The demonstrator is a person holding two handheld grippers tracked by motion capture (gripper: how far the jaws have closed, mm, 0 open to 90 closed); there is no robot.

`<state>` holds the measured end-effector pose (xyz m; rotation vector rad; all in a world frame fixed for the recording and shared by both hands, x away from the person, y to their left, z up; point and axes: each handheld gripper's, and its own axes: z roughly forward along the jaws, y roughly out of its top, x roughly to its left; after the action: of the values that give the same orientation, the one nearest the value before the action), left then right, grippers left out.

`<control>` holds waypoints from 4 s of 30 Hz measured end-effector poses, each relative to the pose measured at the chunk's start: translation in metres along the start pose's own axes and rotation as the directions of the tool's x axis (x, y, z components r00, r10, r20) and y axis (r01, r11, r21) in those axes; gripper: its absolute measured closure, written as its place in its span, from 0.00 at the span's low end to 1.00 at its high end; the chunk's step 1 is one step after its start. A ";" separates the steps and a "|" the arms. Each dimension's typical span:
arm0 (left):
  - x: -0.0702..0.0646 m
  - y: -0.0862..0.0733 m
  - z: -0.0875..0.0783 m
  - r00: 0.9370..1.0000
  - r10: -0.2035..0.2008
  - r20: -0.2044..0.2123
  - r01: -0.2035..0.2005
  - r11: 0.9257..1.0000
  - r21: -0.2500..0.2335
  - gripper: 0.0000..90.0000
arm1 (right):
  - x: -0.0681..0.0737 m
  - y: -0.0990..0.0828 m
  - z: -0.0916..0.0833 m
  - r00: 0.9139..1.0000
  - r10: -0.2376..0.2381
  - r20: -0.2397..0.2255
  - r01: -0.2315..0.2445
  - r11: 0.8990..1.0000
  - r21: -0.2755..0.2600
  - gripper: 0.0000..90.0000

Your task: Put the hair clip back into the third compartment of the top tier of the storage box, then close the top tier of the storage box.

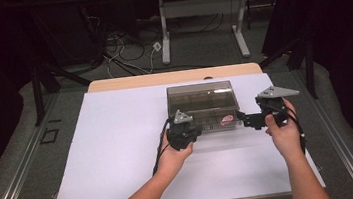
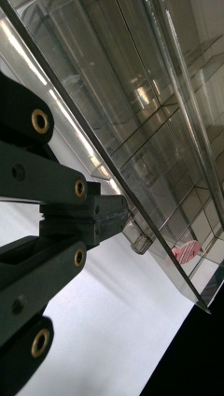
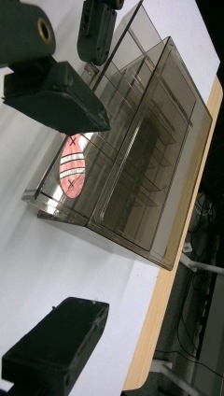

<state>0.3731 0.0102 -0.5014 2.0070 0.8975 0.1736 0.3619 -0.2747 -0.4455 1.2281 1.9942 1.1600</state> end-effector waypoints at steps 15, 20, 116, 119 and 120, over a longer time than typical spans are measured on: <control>0.006 0.004 0.005 0.999 -0.030 -0.013 0.030 0.999 -0.018 1.00 | 0.001 0.000 0.001 1.000 0.002 -0.001 -0.002 1.000 0.005 0.12; 0.009 0.006 0.007 0.999 -0.035 -0.017 0.035 0.999 -0.023 1.00 | 0.000 0.000 0.000 1.000 0.002 -0.001 -0.002 1.000 0.004 0.12; 0.022 0.019 -0.036 0.996 -0.074 -0.058 0.069 0.993 -0.093 0.59 | 0.003 -0.001 0.005 1.000 0.005 -0.014 -0.005 1.000 0.014 0.12; 0.022 0.019 -0.041 0.995 -0.074 -0.067 0.067 0.993 -0.097 0.53 | 0.004 0.000 0.005 1.000 0.005 -0.013 -0.005 1.000 0.014 0.12; 0.022 0.019 -0.042 0.995 -0.067 -0.071 0.060 0.994 -0.096 0.52 | 0.003 0.000 0.005 1.000 -0.001 -0.014 0.001 1.000 0.013 0.12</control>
<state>0.3806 0.0474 -0.4665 1.8925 0.9812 0.2508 0.3644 -0.2697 -0.4485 1.2290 2.0155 1.1595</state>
